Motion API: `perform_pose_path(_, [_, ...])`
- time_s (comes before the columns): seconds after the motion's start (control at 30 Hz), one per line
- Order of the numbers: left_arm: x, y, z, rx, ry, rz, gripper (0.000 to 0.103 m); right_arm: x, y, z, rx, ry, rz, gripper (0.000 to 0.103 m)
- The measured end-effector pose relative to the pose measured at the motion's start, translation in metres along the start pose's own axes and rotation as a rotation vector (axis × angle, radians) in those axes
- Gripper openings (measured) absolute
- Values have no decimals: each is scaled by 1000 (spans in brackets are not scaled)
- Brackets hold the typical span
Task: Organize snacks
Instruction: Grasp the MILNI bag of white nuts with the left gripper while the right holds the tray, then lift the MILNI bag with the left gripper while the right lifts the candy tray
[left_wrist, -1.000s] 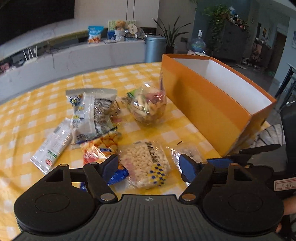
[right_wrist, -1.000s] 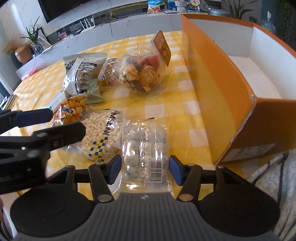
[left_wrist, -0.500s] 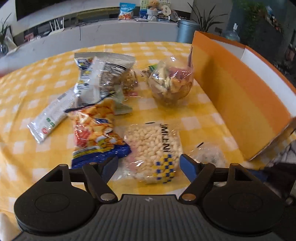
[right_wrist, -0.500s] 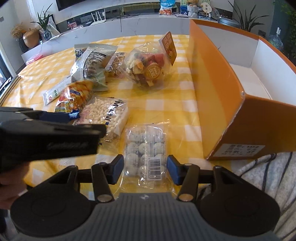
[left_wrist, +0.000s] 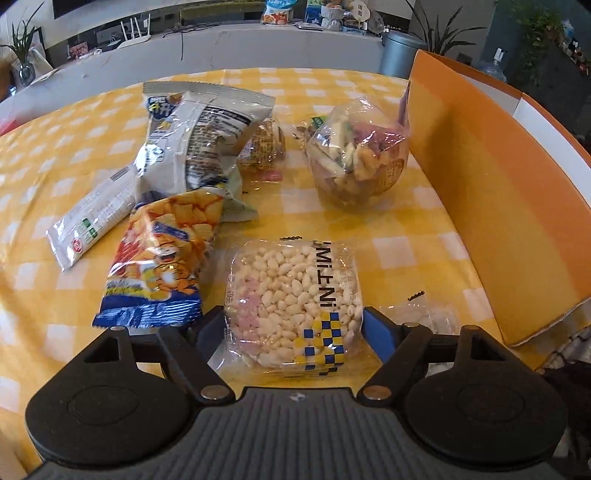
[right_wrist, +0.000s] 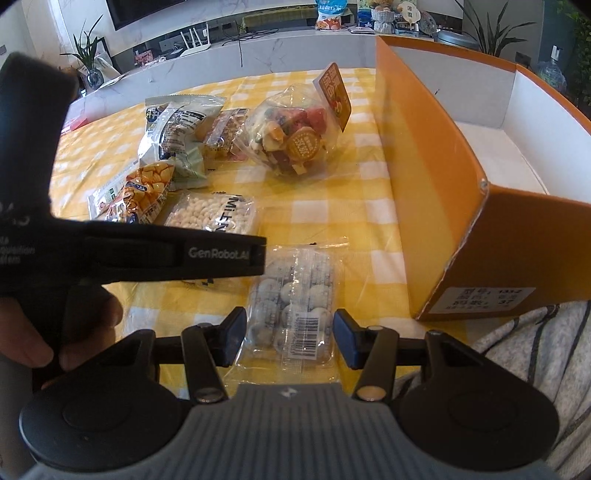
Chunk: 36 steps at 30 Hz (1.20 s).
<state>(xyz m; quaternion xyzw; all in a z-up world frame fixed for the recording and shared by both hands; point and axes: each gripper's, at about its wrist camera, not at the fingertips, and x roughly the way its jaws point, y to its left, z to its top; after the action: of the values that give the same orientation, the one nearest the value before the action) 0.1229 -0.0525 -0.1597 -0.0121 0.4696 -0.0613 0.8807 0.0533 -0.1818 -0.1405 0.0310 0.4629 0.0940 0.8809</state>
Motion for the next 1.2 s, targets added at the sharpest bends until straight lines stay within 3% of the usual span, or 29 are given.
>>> perform_pose_path(0.1, [-10,7,-4,2,3,-16,91,-1,-2,1,10,0,13,51])
perform_pose_path(0.3, [-48,16,-5,91,-71,-109,91,-3,-5,3,34,-10,42,48])
perform_pose_path(0.4, [-65,21,-1,82,-100,-161,91,-2,-7,4,51,-8,43,38])
perform_pose_path(0.5, [-79,25,2,68,-123,-193,91,1,-6,6,50,-2,30,40])
perform_pose_path(0.63, [-86,26,2,59,-142,-206,91,11,-4,12,61,44,23,80])
perform_pose_path(0.67, [-84,28,4,49,-141,-207,91,16,-1,14,44,72,27,84])
perform_pose_path(0.8, [-86,35,3,23,-138,-226,91,27,15,16,-14,75,-62,81])
perform_pose_path(0.9, [-95,40,2,20,-159,-241,91,27,18,15,-26,59,-119,70])
perform_pose_path(0.93, [-97,42,2,16,-168,-245,91,26,18,14,-25,50,-130,61])
perform_pose_path(1.2, [-113,55,4,-18,-220,-259,91,19,21,12,-44,2,-127,53])
